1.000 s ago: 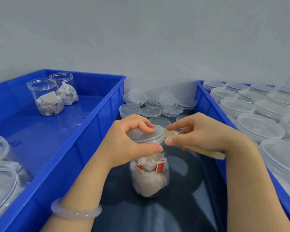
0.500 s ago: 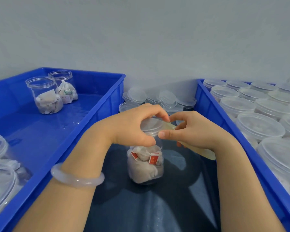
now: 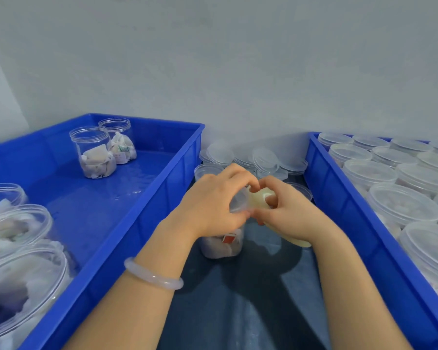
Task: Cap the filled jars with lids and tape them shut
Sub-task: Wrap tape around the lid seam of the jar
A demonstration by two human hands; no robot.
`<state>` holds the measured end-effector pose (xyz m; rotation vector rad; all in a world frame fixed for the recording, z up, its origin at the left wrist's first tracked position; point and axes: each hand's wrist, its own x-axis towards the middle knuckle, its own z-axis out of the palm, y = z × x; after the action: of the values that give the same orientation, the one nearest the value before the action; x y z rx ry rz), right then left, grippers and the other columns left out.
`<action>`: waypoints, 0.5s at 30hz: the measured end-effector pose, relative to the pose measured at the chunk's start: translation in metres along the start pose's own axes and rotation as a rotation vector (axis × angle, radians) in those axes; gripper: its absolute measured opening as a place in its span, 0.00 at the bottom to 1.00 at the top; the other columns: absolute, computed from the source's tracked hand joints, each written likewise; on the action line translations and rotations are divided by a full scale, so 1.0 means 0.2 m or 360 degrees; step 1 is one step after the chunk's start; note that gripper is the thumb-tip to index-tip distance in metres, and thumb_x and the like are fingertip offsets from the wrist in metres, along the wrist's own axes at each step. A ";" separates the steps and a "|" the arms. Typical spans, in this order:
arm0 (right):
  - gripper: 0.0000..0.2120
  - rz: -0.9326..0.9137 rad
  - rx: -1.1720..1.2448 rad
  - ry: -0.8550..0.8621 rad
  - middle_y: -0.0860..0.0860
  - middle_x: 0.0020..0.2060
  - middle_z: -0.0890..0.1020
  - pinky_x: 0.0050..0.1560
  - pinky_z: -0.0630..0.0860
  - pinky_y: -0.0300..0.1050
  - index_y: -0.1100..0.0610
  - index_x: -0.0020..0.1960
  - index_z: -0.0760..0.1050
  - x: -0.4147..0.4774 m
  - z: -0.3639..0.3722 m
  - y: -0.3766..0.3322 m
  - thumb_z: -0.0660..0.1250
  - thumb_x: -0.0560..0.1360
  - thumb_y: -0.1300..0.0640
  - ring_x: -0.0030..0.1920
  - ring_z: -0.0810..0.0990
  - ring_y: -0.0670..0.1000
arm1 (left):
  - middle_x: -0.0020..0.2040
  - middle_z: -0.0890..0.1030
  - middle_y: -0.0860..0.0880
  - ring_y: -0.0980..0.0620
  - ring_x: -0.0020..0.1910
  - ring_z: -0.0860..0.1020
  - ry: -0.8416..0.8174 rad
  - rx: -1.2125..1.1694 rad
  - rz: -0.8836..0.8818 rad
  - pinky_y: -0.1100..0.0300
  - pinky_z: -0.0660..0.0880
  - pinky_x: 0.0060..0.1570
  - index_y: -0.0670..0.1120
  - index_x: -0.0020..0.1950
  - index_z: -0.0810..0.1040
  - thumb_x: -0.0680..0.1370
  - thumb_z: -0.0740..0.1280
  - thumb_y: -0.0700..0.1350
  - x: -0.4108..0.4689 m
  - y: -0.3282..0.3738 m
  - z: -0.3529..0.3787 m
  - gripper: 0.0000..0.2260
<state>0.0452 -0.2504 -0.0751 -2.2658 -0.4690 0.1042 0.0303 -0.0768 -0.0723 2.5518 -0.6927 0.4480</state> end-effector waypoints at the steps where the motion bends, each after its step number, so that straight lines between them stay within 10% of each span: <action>1: 0.10 0.0012 0.0026 0.0049 0.61 0.41 0.80 0.47 0.77 0.52 0.43 0.47 0.69 -0.01 0.03 0.01 0.70 0.72 0.51 0.42 0.81 0.56 | 0.59 0.72 0.58 0.49 0.51 0.76 0.0001 0.0022 -0.0040 0.51 0.73 0.48 0.53 0.61 0.73 0.72 0.72 0.53 0.01 0.00 0.00 0.19; 5: 0.07 -0.0032 0.0074 0.0303 0.54 0.35 0.78 0.37 0.72 0.47 0.44 0.44 0.68 -0.05 0.13 0.06 0.67 0.74 0.51 0.33 0.75 0.50 | 0.71 0.63 0.54 0.48 0.66 0.70 -0.0159 0.0164 -0.0235 0.54 0.71 0.57 0.49 0.71 0.66 0.74 0.69 0.57 0.03 -0.02 0.01 0.29; 10: 0.06 -0.0086 -0.0092 0.0475 0.46 0.27 0.73 0.30 0.64 0.34 0.44 0.42 0.72 -0.05 0.16 0.05 0.66 0.76 0.52 0.29 0.71 0.40 | 0.78 0.55 0.54 0.48 0.78 0.44 -0.0500 0.0381 -0.0404 0.41 0.43 0.73 0.50 0.77 0.57 0.79 0.59 0.59 0.07 0.01 -0.01 0.28; 15: 0.08 -0.0094 -0.0218 0.0466 0.47 0.33 0.74 0.34 0.66 0.42 0.47 0.42 0.73 -0.07 0.17 0.03 0.63 0.76 0.59 0.32 0.71 0.47 | 0.71 0.67 0.59 0.45 0.72 0.61 -0.0204 0.0466 -0.0366 0.43 0.63 0.59 0.54 0.69 0.67 0.78 0.56 0.53 0.01 0.07 0.06 0.19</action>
<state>0.0267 -0.2345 -0.1032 -2.3476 -0.3959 -0.2950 0.0263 -0.0942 -0.0760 2.9140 -0.3915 0.3302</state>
